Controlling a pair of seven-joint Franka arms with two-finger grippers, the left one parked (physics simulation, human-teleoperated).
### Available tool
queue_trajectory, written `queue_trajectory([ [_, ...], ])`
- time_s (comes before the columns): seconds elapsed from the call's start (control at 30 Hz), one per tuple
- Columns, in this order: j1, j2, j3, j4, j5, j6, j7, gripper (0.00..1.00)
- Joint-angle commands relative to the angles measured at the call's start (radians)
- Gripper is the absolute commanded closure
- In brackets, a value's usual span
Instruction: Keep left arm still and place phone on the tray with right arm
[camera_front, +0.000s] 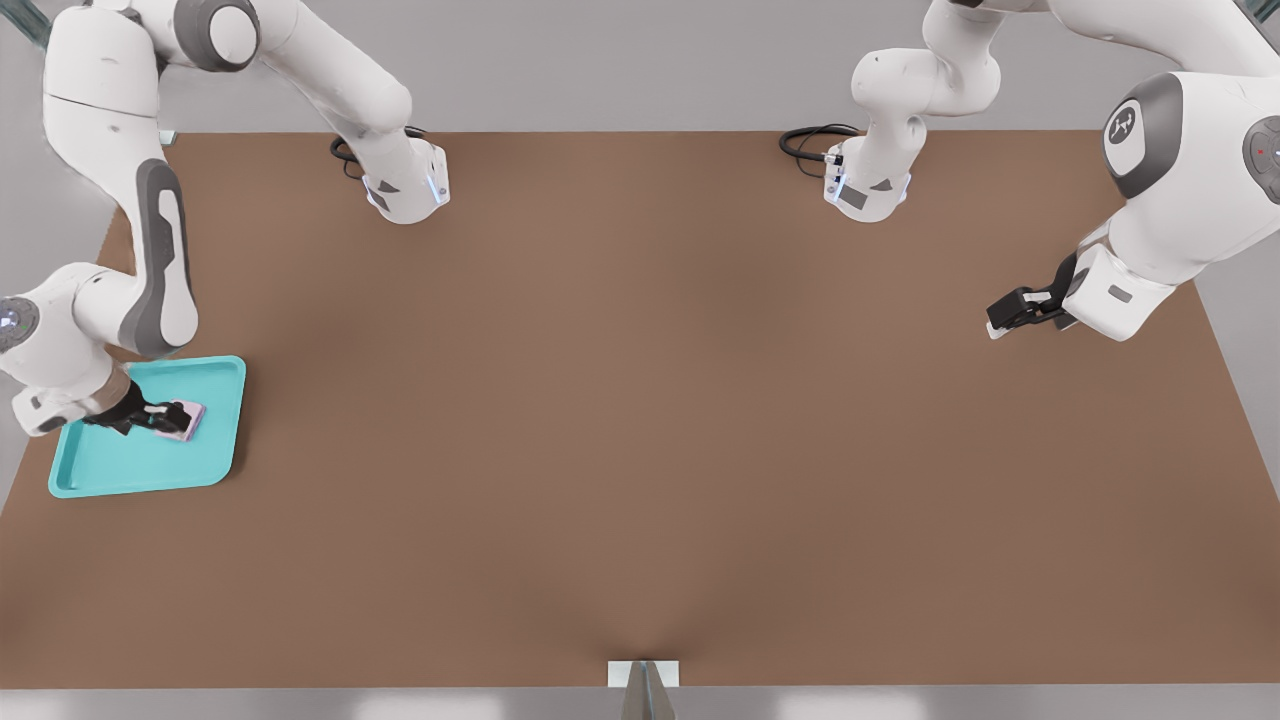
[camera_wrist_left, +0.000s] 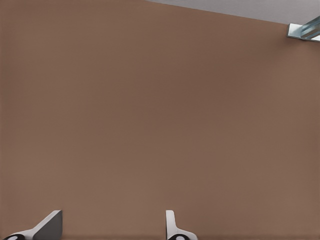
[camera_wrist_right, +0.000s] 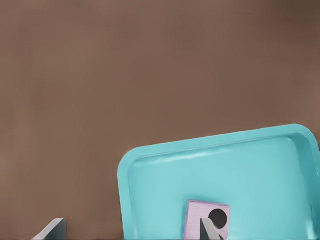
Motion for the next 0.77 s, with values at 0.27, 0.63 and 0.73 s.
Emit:
queue_trajectory([
  [0.27,0.591,0.081,-0.256,0.692,0.14,-0.755,0.14,0.0],
  [0.63,0.687,-0.183,-0.301,0.264,0.142,-0.529,0.186,0.0],
  [0.73,0.687,-0.185,-0.287,0.248,0.129,-0.517,0.186,0.0],
])
